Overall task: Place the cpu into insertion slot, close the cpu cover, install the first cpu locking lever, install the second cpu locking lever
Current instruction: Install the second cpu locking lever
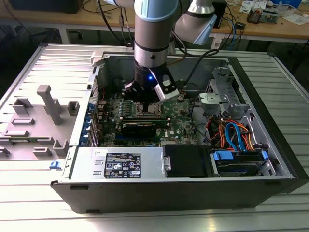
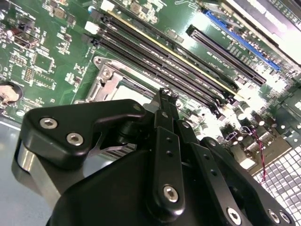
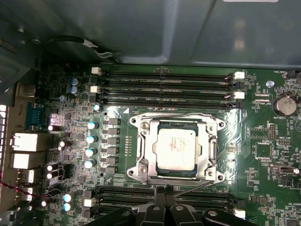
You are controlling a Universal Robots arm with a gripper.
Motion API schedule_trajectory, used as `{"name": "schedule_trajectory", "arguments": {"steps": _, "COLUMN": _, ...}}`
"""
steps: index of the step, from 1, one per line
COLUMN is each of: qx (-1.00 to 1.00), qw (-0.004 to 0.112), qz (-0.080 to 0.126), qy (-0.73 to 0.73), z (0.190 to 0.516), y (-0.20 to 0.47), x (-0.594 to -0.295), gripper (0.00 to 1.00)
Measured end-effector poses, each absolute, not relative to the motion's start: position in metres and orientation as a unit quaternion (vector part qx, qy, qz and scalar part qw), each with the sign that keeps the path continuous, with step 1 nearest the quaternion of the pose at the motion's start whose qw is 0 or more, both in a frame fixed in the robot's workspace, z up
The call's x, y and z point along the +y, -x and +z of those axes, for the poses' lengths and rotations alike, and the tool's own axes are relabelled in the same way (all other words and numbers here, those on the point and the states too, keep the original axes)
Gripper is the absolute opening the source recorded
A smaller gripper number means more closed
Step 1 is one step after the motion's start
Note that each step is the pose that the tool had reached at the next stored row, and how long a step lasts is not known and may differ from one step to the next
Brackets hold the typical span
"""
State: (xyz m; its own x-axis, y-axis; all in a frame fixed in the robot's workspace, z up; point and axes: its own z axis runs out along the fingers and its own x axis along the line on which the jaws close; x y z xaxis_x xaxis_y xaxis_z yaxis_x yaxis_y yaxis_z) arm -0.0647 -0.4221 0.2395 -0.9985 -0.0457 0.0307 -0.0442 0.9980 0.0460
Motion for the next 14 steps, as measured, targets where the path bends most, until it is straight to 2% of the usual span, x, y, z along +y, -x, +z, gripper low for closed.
{"name": "schedule_trajectory", "arguments": {"steps": 14, "qx": -0.999, "qw": 0.020, "qz": -0.023, "qy": -0.025, "z": 0.238, "y": 0.067, "x": -0.423, "gripper": 0.11}}
